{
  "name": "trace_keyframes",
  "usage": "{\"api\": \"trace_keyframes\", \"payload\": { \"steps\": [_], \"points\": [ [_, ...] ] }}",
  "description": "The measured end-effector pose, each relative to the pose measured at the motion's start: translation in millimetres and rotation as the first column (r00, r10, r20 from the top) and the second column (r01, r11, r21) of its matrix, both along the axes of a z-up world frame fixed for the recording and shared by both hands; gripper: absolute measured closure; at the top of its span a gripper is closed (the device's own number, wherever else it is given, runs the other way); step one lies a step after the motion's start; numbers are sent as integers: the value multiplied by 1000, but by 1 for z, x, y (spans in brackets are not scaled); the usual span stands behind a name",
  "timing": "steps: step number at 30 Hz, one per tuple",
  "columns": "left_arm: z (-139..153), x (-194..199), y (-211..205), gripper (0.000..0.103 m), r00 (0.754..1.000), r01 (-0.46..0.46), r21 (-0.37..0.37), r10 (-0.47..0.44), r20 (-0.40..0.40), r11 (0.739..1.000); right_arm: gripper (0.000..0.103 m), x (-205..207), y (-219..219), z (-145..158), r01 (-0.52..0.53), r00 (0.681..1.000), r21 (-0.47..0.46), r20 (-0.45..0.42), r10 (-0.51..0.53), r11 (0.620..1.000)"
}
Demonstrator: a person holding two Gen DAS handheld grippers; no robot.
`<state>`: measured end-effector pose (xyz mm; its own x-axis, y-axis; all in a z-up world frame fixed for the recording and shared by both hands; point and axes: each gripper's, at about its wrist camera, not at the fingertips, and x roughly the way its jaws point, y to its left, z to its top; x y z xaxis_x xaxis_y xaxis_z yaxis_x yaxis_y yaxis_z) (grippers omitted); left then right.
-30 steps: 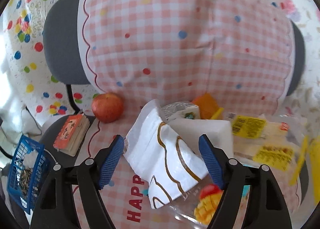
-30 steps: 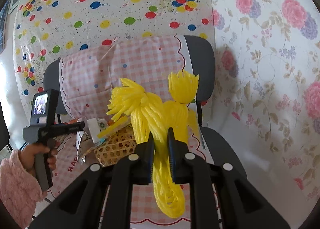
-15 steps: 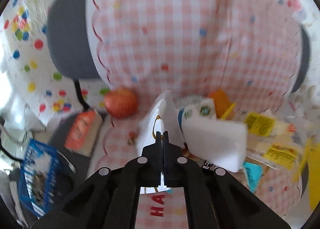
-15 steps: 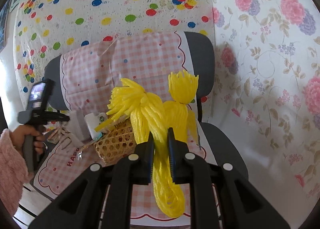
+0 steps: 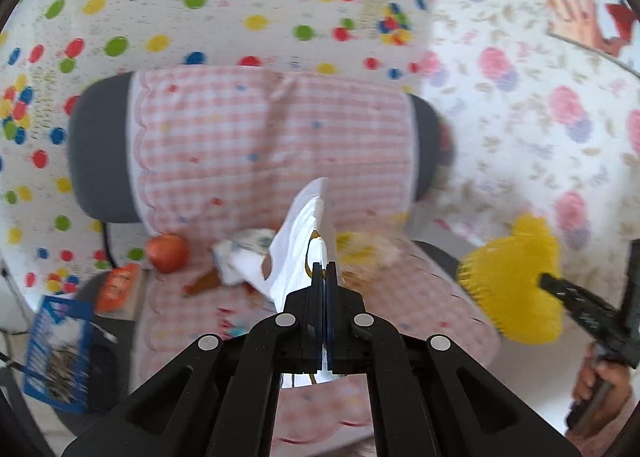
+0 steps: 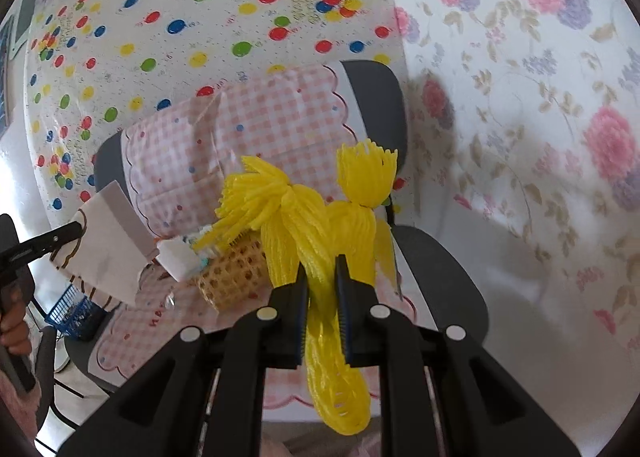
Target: Collect trash
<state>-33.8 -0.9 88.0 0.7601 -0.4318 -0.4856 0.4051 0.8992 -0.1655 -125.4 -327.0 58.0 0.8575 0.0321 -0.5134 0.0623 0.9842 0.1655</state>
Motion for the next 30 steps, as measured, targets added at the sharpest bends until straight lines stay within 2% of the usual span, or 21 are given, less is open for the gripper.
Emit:
{"api": "trace_keyframes", "payload": {
  "steps": [4,9,13,18,25,30],
  "points": [
    [-16,-27,-32,102,996,89,-5,-89,21,996,90,-23,-10,-13,52,998,-1,-38,-52,999],
    [-44,-63,-83,102,973,231,12,-232,24,973,90,-58,-23,-29,117,990,-23,-82,-119,993],
    [-69,-89,-123,102,935,354,35,-354,-6,935,90,-90,-33,-45,178,976,-42,-120,-182,983],
    [-103,-106,-159,102,885,465,56,-461,-66,884,90,-124,-44,-68,236,954,-54,-179,-242,970],
    [-145,-120,-196,102,835,546,67,-537,-118,835,90,-151,-55,-101,294,922,-19,-256,-289,956],
    [-163,-119,-214,102,826,558,76,-545,-146,826,89,-159,-61,-117,318,907,-24,-282,-312,948]
  ]
}}
